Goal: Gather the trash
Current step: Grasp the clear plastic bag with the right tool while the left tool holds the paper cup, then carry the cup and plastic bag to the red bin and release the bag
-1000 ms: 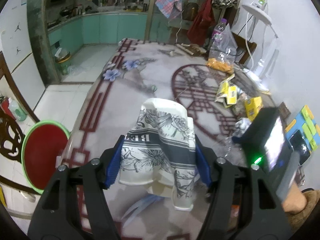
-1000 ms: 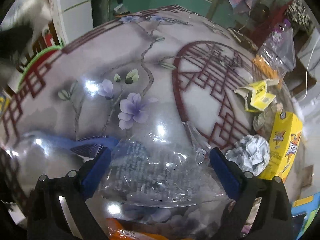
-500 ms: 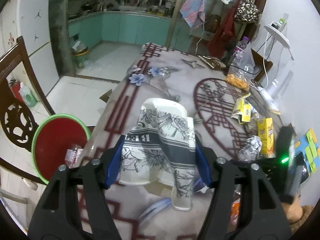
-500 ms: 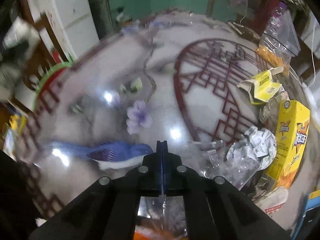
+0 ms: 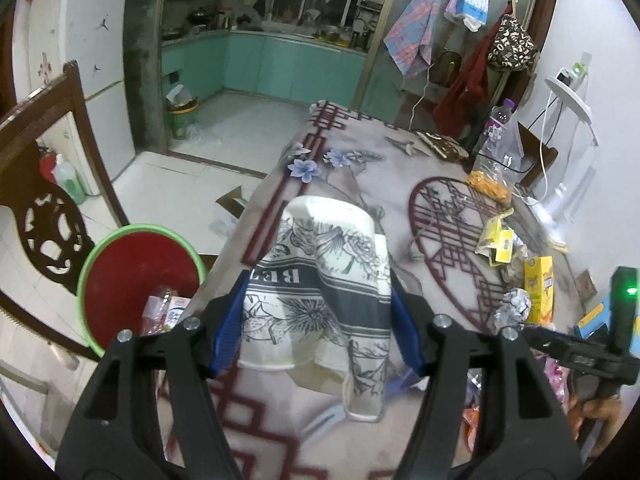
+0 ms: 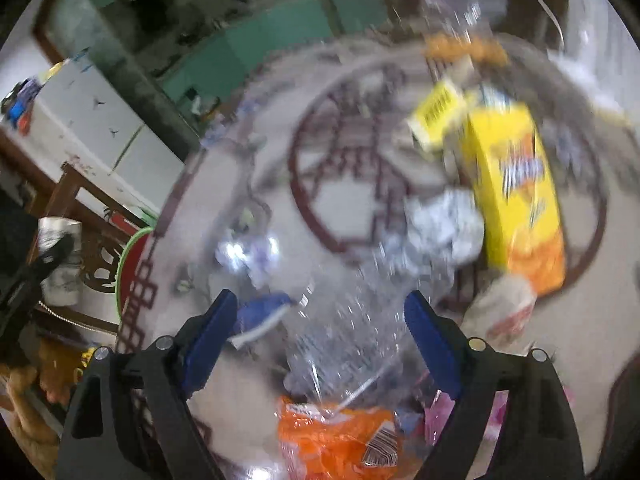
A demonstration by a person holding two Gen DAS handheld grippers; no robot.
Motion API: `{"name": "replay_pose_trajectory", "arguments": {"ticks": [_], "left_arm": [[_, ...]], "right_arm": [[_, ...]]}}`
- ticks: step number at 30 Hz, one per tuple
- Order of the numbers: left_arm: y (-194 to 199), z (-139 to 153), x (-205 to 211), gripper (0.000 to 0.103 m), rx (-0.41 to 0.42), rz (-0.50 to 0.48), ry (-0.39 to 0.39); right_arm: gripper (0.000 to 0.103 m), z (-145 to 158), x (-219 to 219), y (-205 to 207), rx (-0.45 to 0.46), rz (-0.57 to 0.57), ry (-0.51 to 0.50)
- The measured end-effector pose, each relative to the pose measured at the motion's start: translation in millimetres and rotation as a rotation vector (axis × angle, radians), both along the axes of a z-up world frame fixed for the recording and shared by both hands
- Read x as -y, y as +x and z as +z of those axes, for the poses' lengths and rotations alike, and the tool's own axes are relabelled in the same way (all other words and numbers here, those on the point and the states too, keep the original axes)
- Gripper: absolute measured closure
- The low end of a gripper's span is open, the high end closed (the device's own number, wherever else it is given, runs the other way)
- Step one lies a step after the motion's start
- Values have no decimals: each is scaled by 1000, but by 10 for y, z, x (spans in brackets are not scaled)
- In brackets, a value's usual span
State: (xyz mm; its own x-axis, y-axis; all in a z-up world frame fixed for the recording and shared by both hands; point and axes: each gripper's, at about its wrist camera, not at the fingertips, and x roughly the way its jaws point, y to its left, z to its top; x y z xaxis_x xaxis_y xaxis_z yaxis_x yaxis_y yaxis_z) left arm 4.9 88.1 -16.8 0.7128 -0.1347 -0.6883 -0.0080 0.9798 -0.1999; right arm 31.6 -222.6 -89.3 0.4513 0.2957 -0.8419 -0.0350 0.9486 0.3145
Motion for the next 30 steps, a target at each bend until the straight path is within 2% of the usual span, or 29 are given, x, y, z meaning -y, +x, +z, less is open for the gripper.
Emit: {"name": "replay_pose_trajectory", "arguments": {"ticks": [2,4,7,10,12,15,17,19,20,21,22,27,30], "left_arm": [[-84,131,87,41,14,-6,-10],[-147,225,199,41,38,-22,14],[-184,294,331,41,44,-59,27],[-146,269,346,41,30,-98,21],[-99,237,316,41,40,-98,51],[22,126,182,41,17,-104,22],[86,55,88,41,-1,-97,44],[97,23,-4,41,-1,-93,76],[91,16,-41,41,1,-94,86],[72,6,-112,41,6,-97,100],[56,-3,-170,41,10,-95,109],[35,-105,-501,41,17,-45,109],[82,-179,-676,41,5,-6,97]], "right_arm": [[23,-91,5,41,-35,-7,-26],[23,-172,-11,52,-70,-2,-61],[22,-337,0,92,-127,-7,-53],[20,-429,-6,82,-127,4,-57],[20,-435,-22,112,-121,9,-66],[20,-474,-35,185,-133,-8,-64],[20,-494,-77,235,-137,-14,-50],[28,-517,-171,284,-133,5,-83],[40,-547,-235,295,-140,21,-113],[44,-564,-291,292,-135,32,-141],[69,-552,-353,278,-114,46,-182],[77,-481,-493,251,-93,90,-132],[77,-270,-654,196,-21,116,-99]]}}
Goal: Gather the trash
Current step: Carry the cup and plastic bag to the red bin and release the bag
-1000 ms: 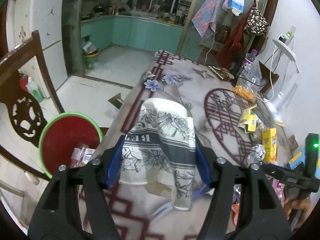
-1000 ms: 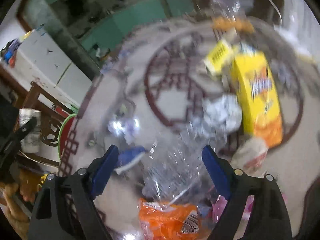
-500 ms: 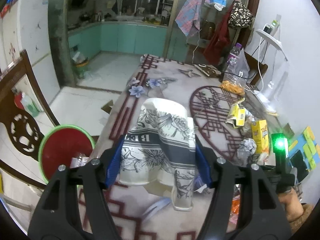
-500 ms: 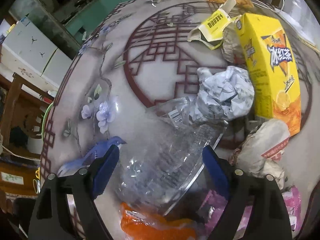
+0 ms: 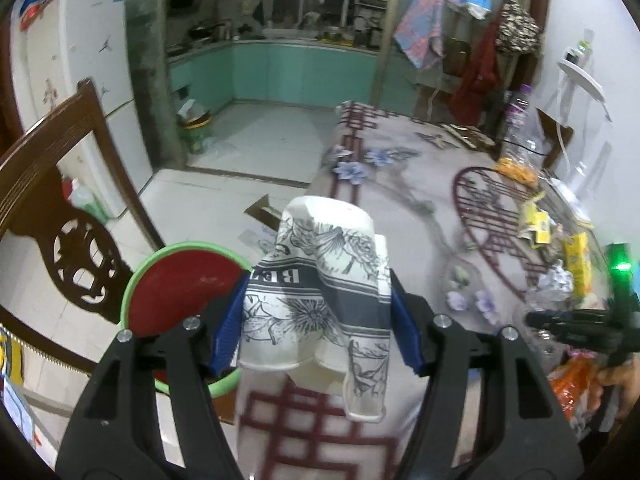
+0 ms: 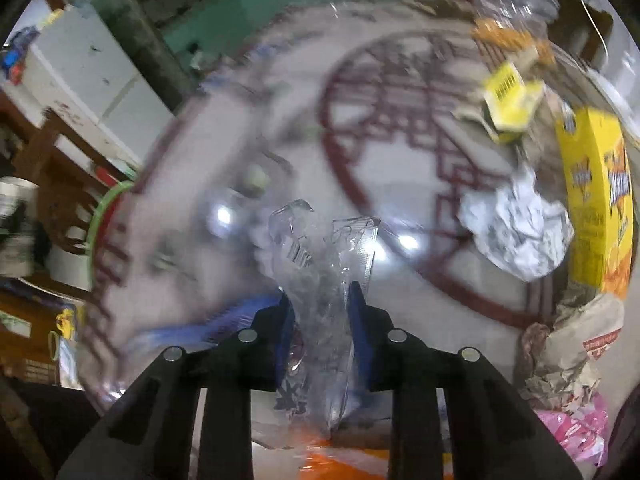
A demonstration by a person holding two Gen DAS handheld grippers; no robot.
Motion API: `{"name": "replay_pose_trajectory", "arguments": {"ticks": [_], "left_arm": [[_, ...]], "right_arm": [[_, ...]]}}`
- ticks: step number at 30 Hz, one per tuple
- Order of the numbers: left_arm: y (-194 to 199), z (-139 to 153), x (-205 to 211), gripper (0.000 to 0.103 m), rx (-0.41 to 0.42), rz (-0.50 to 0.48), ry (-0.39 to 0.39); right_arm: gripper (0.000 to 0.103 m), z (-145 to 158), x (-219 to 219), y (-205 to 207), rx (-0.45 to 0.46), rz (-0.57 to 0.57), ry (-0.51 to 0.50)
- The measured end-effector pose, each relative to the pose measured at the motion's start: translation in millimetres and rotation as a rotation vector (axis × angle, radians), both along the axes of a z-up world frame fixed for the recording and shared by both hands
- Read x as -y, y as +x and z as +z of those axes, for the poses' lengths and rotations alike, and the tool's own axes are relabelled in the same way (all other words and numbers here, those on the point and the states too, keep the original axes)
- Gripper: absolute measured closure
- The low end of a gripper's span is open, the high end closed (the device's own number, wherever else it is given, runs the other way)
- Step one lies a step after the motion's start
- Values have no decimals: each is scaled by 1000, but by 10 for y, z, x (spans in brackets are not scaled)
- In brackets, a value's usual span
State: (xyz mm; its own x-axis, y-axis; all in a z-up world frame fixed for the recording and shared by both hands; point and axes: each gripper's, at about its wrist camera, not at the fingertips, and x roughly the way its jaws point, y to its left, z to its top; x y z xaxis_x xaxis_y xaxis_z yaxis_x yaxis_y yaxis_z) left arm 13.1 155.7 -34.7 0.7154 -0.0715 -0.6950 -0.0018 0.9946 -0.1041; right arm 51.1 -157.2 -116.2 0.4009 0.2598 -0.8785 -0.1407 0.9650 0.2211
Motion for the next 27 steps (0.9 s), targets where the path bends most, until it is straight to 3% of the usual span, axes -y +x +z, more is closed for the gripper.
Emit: {"name": "replay_pose_trajectory", "arguments": {"ticks": [3,6,12,21,27], "left_arm": [[8,33,-135,41,13,34,-32],[-52,129,-250,41,58,73,-26],[-60,159,-424,41,84,119,8],[-33,67,-863,41,57,204,-55],[7,-65,-1111,41,16,266,-92]], "right_arm": [[76,244,-179,-44,68,23,46],[75,516,-421,-95,153,49,101],[74,845,-899,-85,263,108,115],[73,720,-1564,156,210,179,208],[72,619,-2027,241,188,245,215]]}}
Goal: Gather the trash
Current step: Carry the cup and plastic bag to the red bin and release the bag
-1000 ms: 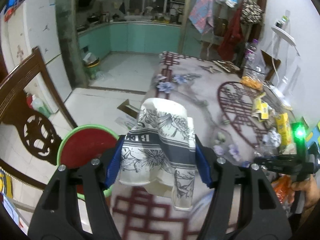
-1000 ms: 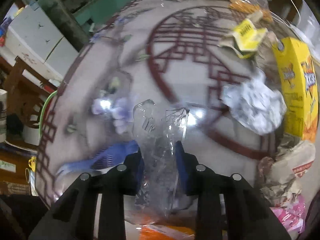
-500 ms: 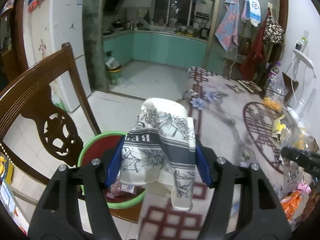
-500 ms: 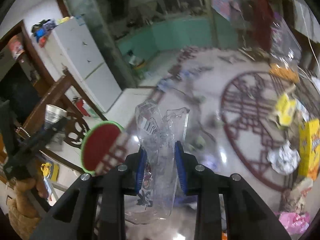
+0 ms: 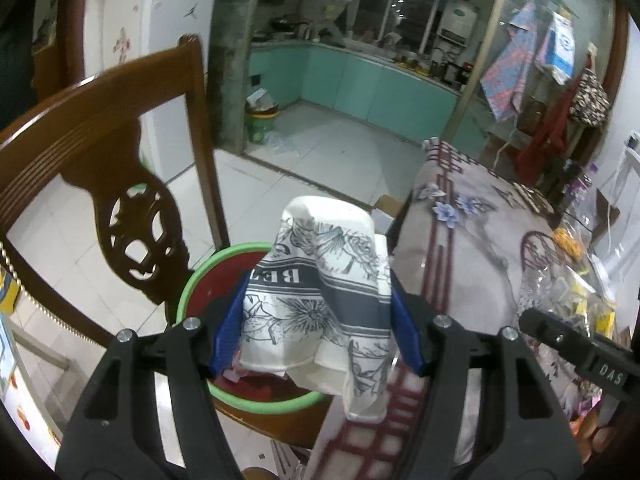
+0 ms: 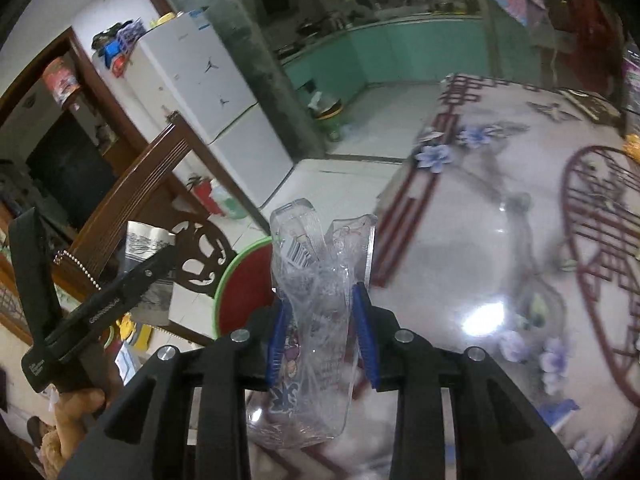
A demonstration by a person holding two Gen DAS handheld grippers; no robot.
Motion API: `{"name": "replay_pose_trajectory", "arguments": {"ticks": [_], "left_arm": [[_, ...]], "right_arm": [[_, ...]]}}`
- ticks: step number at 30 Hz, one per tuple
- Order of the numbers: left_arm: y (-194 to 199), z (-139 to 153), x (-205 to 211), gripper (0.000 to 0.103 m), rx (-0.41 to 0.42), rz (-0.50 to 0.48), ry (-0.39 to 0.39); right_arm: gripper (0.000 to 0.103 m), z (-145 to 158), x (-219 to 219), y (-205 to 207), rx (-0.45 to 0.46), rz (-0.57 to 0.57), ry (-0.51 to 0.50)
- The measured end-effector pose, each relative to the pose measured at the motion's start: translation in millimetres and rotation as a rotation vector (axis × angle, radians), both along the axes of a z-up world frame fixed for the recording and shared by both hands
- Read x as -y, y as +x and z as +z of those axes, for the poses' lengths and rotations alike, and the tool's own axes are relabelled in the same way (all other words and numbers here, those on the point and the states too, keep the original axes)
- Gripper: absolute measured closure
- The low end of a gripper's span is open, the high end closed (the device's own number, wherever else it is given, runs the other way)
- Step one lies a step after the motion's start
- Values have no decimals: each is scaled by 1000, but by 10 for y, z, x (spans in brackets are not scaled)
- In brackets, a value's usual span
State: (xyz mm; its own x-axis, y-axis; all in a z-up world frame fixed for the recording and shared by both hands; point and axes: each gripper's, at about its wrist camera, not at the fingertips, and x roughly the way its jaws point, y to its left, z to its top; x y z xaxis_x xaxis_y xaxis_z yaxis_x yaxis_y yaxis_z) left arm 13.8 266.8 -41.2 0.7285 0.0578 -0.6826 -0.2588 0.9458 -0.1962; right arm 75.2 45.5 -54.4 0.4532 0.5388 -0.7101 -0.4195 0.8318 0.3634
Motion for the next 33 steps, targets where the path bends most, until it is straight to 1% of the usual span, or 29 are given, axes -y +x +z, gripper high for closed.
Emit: {"name": "replay_pose_trajectory", "arguments": {"ticks": [5,9,12,18,22,23,24,25,26,27,29,30,33], "left_arm": [[18,-47,-141,41,-17,40,-7],[35,-70,-215,41,-33,73,13],[52,-110,-262,41,-52,86,12],[50,-133,-319,41,-57,101,10],[56,-146,-363,41,-61,112,4],[61,-149,-369,41,-63,116,4],[67,-156,-374,38,-71,129,11],[74,-164,-387,26,-80,148,20],[64,-161,-421,22,-80,179,31],[52,-158,-451,13,-72,193,26],[21,-144,-503,11,-51,205,-11],[23,-144,-507,11,-50,204,-16],[57,-134,-435,11,-57,175,3]], "right_arm": [[71,-78,-289,84,-12,46,-4],[71,-204,-562,188,-44,96,-11],[71,-295,-699,224,-55,120,-16],[71,-362,-898,277,-38,154,-32],[71,-385,-1019,370,-54,175,-14],[67,-379,-1039,382,-54,178,-9],[61,-367,-1057,396,-51,182,-3],[53,-354,-1083,405,-49,190,-1],[43,-336,-1099,408,-38,186,-10],[37,-307,-1084,400,-13,172,-20],[37,-273,-1033,381,16,161,-29],[37,-265,-989,366,21,157,-35],[37,-263,-854,322,23,135,-53]]}}
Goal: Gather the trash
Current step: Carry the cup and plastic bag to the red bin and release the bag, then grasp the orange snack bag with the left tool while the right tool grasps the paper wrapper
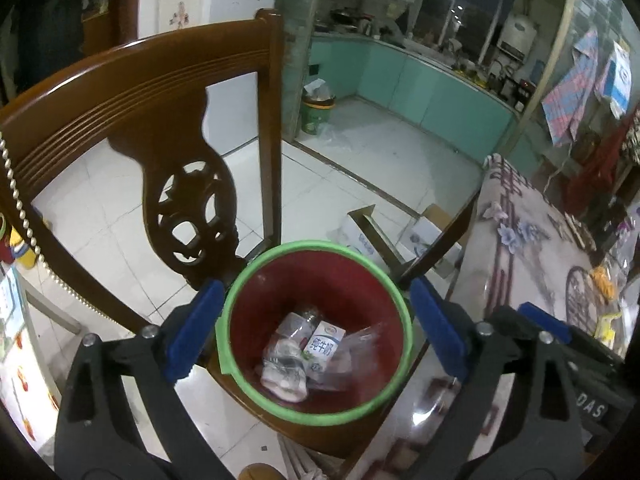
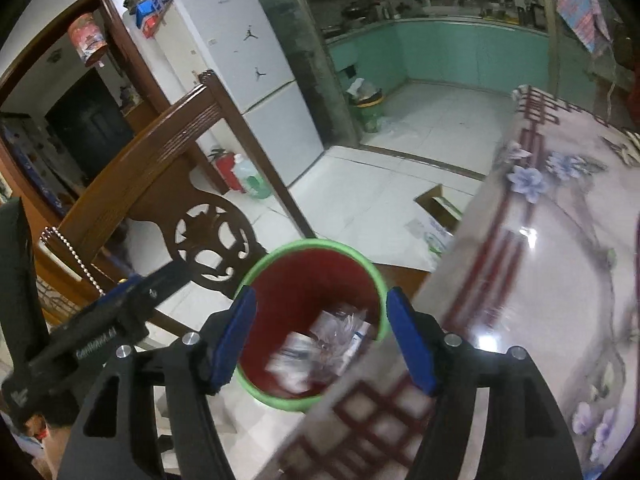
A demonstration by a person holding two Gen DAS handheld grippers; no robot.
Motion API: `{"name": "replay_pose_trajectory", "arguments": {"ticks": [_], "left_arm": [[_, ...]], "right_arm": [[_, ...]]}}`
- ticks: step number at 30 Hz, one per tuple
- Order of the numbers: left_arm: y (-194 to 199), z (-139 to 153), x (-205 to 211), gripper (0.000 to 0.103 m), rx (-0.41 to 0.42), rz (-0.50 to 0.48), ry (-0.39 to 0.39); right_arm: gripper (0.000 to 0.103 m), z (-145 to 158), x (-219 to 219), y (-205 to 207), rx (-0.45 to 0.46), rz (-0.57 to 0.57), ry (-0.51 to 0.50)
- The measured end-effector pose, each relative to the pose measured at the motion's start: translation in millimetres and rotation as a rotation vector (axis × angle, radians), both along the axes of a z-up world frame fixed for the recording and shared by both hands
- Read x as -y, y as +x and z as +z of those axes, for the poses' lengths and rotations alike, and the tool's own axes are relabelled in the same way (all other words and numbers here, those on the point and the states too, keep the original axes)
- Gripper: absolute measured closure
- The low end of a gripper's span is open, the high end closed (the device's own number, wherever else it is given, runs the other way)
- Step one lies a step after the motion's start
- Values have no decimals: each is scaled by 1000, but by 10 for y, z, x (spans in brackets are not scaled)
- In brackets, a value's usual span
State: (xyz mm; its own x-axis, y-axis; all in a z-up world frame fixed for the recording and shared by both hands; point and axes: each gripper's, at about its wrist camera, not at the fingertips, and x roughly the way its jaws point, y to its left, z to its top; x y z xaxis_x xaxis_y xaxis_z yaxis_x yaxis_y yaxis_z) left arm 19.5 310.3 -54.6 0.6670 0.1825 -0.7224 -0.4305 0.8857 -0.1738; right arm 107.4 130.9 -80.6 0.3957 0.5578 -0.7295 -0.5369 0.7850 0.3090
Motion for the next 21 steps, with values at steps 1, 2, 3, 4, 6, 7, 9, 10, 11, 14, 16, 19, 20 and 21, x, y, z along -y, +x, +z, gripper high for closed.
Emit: {"name": "replay_pose_trajectory", "arguments": {"ticks": [1,2,3,4,6,7,9,10,11,14,16,19,20,21], "left_arm": [[10,8,34,11,0,-10,8],[19,18,71,11,1,-21,17],[28,35,115,11,4,-32,27],[33,45,149,11,7,-39,33],[41,65,229,11,13,-58,40],[47,68,260,11,15,-66,39],[61,72,344,11,17,-87,37],[68,76,398,11,18,-100,38],[75,87,475,11,20,-119,41],[96,118,708,11,25,-172,56],[110,130,862,11,26,-209,61],[116,149,1150,11,33,-283,42],[118,152,1292,11,35,-318,28],[121,151,1390,11,37,-343,18]], "right_arm": [[37,7,85,-31,5,-18,-7],[37,21,136,-53,7,-28,-10],[37,35,200,-83,8,-35,-11],[37,59,297,-129,12,-45,-16],[37,117,505,-237,29,-68,-33],[37,151,610,-297,36,-77,-35],[35,213,820,-420,48,-100,-32],[34,248,956,-494,54,-114,-34],[33,281,1095,-565,61,-129,-40],[33,360,1584,-777,77,-187,-69],[29,407,1990,-884,82,-244,-98],[26,461,2638,-987,90,-356,-157],[25,474,2890,-1007,95,-409,-180],[23,471,3071,-1013,90,-446,-193]]}}
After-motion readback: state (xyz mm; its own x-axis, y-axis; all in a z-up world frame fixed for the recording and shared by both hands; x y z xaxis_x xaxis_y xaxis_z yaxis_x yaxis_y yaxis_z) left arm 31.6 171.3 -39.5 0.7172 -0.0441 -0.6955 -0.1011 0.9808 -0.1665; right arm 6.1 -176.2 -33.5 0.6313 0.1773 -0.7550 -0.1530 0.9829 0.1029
